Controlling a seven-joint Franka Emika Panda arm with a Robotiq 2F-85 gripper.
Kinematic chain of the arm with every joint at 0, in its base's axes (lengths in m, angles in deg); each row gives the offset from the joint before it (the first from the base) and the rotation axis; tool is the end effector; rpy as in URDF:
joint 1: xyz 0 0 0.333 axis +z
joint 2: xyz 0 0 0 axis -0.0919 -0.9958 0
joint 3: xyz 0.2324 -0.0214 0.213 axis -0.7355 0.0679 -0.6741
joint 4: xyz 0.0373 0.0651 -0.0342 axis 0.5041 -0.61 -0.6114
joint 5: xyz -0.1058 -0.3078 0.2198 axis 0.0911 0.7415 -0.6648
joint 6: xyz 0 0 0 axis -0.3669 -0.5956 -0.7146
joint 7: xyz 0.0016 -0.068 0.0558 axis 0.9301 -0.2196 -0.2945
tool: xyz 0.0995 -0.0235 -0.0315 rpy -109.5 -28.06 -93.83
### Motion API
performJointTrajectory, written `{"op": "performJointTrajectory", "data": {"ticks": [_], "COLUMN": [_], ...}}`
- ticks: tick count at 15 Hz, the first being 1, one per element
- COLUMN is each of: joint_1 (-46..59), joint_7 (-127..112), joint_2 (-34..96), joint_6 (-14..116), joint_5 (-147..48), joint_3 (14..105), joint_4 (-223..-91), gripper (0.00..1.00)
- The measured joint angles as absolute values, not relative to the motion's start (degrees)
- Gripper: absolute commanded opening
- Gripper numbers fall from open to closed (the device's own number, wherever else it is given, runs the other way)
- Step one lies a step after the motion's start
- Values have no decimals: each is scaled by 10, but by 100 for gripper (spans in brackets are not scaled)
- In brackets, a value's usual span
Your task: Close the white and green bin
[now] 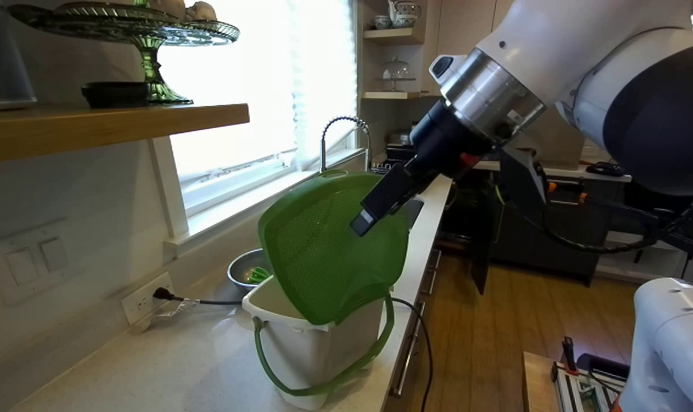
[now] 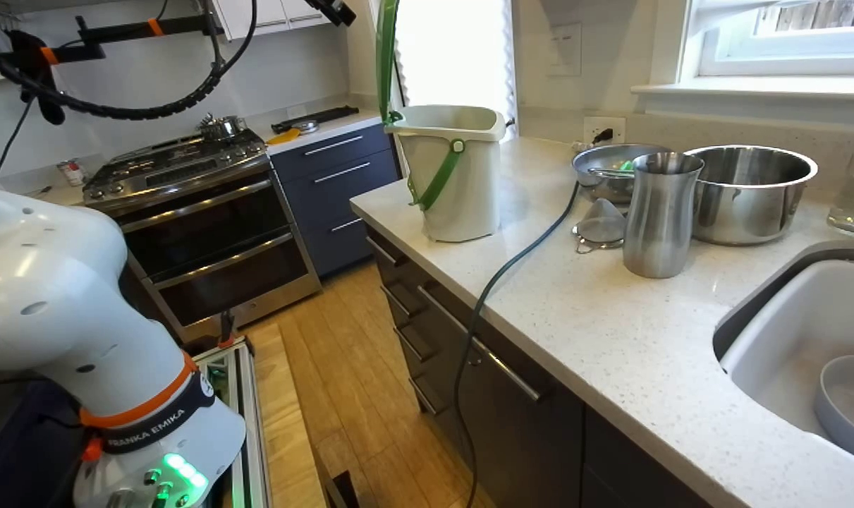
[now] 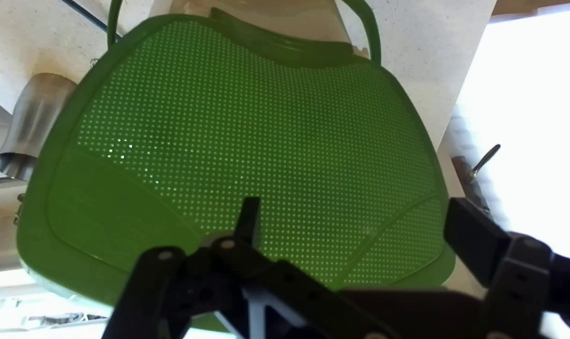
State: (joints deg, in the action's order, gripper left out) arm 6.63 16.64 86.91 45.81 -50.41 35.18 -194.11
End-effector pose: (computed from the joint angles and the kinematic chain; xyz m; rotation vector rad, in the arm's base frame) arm 0.3538 0.1905 0.6602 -2.9309 0.1582 -1.0441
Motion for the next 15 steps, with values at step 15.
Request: {"op": "performJointTrajectory", "data": {"ticks": [15], "joint_1": [62], "joint_7": [109], "joint_2": [798], "joint_6": [531], "joint_5": [-475], "joint_3": [373], "joint_4": [-1937], "gripper": [100]}}
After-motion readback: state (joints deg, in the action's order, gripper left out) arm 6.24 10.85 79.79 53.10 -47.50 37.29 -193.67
